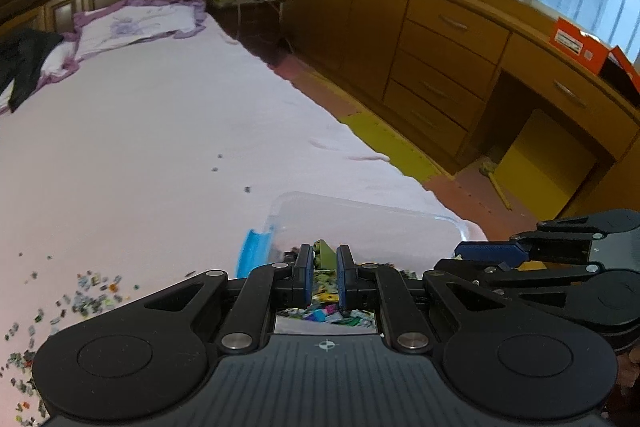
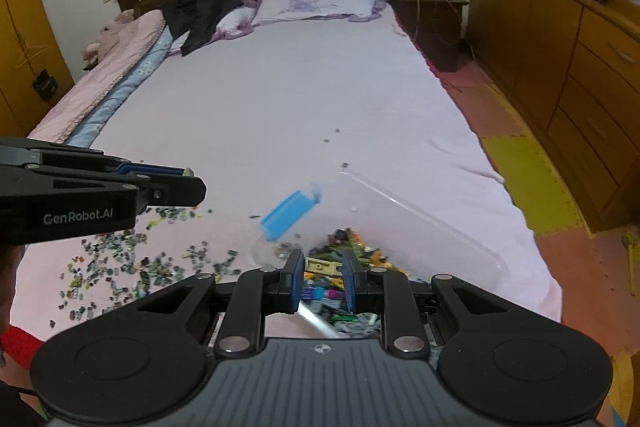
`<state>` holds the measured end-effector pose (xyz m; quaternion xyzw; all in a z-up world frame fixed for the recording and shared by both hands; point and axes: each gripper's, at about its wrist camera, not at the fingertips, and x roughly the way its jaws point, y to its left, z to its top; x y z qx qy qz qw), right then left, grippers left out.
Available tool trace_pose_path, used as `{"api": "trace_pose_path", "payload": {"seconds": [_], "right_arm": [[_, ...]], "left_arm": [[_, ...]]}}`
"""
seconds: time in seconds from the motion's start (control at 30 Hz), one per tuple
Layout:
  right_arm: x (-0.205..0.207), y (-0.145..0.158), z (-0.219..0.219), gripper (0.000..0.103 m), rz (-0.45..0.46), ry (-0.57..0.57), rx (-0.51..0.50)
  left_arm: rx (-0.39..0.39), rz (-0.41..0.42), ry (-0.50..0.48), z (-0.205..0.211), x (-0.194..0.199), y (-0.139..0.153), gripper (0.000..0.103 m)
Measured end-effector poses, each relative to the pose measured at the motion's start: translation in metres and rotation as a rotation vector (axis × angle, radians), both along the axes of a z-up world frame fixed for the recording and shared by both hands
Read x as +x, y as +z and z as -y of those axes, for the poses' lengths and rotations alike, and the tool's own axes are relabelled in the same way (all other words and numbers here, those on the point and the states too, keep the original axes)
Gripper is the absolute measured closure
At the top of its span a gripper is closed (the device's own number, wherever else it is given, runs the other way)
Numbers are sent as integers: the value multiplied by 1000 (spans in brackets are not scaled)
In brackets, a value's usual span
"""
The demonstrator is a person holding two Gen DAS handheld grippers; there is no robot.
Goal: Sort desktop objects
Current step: 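Carry both held bricks over the clear plastic box and open both tools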
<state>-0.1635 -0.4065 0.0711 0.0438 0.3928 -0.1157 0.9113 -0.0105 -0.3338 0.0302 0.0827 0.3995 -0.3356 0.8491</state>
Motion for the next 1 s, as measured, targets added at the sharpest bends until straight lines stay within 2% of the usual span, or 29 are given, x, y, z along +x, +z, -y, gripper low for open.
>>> {"api": "trace_pose_path", "payload": {"seconds": [0.43,1.0], "right_arm": [[-3,-15,59,81,-20,-43,14],[7,-27,88,81,-45,-73,24]], "left_arm": [[23,-42,-33,56,4,-17,90],[41,-82,-66,83,10,-27,89]]}}
